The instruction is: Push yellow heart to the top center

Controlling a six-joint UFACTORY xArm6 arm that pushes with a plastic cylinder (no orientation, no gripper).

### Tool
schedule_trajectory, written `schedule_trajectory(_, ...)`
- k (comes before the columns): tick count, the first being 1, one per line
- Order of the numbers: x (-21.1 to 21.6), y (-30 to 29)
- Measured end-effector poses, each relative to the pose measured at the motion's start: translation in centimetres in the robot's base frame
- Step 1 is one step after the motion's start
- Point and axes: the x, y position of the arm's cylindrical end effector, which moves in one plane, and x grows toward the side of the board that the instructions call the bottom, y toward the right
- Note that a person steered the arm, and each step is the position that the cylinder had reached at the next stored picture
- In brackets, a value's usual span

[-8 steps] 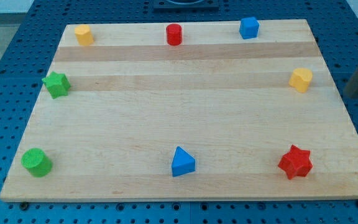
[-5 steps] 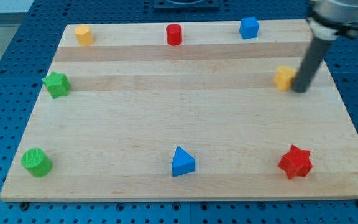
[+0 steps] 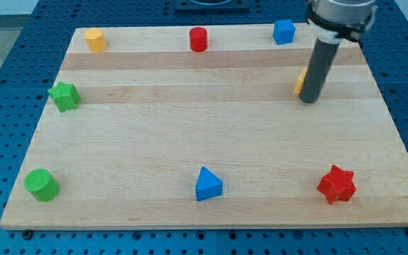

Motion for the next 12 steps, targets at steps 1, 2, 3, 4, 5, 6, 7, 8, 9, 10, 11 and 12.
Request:
schedule_trajectory(1, -4.2, -4.8)
schedule_trajectory(2, -4.5, -3.9)
schedule_trajectory(3, -0.8, -1.0)
schedule_trajectory(4, 0.1, 4.3)
schedule_trajectory(5, -0.7, 7.7)
schedule_trajectory(6, -3.0, 4.8)
schedule_trajectory(7, -5.4, -3.7)
schedule_trajectory(8, -6.2, -9.2)
schedule_trajectory(9, -4.5, -6.3)
schedule_trajectory(10, -1.6, -10.2)
schedule_trajectory(11, -4.0, -14.4)
schedule_trajectory(12, -10.0, -14.2)
